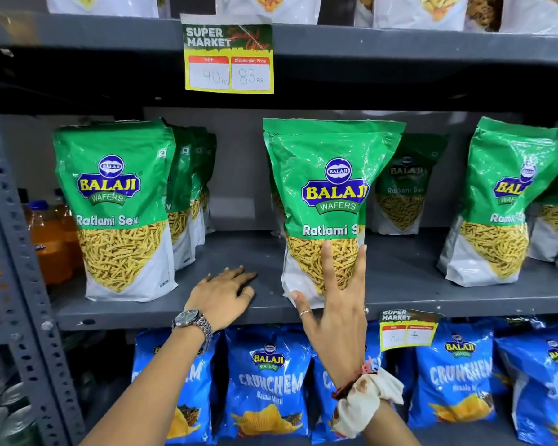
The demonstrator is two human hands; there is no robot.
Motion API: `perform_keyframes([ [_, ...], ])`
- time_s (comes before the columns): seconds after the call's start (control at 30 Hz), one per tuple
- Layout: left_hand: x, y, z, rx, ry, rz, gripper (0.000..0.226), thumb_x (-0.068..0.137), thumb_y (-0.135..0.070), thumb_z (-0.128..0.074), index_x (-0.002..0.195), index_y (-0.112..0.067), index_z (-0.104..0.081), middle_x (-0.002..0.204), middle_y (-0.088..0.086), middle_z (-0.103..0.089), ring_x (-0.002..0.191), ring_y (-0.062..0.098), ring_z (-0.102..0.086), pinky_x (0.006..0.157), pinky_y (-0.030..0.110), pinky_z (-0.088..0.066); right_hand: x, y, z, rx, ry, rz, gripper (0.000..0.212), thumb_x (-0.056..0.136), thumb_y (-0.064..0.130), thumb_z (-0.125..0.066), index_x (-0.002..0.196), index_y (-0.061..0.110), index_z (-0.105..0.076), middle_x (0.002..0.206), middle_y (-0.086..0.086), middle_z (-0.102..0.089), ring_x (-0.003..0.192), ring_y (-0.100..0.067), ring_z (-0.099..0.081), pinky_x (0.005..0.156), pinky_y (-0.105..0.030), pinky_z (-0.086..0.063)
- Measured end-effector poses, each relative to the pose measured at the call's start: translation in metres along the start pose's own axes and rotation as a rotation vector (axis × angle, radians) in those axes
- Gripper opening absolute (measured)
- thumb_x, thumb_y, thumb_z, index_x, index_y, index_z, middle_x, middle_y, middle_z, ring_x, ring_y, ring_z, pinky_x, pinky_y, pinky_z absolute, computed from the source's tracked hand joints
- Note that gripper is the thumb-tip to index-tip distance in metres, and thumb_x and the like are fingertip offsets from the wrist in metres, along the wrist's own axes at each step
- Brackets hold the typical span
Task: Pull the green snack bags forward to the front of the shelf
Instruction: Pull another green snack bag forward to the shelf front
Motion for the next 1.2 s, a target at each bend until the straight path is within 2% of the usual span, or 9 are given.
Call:
perform_keyframes([
  [0.33,-0.001,-0.003,0.002,0.012,-0.009,-0.001,0.048,0.093,-0.042,-0.027,0.141,-0.038,-0.03,0.156,-0.006,-0.026,0.144,0.017,-0.024,0.117,0.042,-0.018,0.018,-0.009,-0.016,-0.099,0.035,-0.068,0.085,0.077,0.052,-0.068,0.145,0.047,-0.017,0.152,-0.017,-0.018,0.129,-0.037,-0.035,0.072,-0.049,-0.056],
  [0.97,-0.001,-0.003,0.001,-0.007,0.005,0.007,0.06,0.083,-0.047,-0.017,0.142,-0.039,-0.03,0.156,-0.007,-0.026,0.144,0.016,-0.023,0.118,0.041,-0.016,0.03,-0.012,-0.034,-0.115,0.025,-0.112,0.09,0.071,0.048,-0.074,0.143,0.046,-0.02,0.149,-0.017,-0.021,0.126,-0.036,-0.035,0.073,-0.051,-0.054],
  [1.2,-0.002,-0.003,0.002,0.003,0.002,0.003,0.048,0.094,-0.039,-0.027,0.142,-0.038,-0.029,0.157,-0.007,-0.025,0.144,0.016,-0.022,0.118,0.041,-0.015,0.032,-0.016,-0.033,-0.082,0.027,-0.107,0.091,0.071,0.039,-0.079,0.142,0.046,-0.022,0.148,-0.016,-0.021,0.127,-0.036,-0.034,0.074,-0.052,-0.054],
])
Point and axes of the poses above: each hand's wrist, its own x-axis towards the middle knuckle, its own z-axis out of the back of the hand, y = z × x, the point moved 5 cm from there along x, towards the middle knuckle
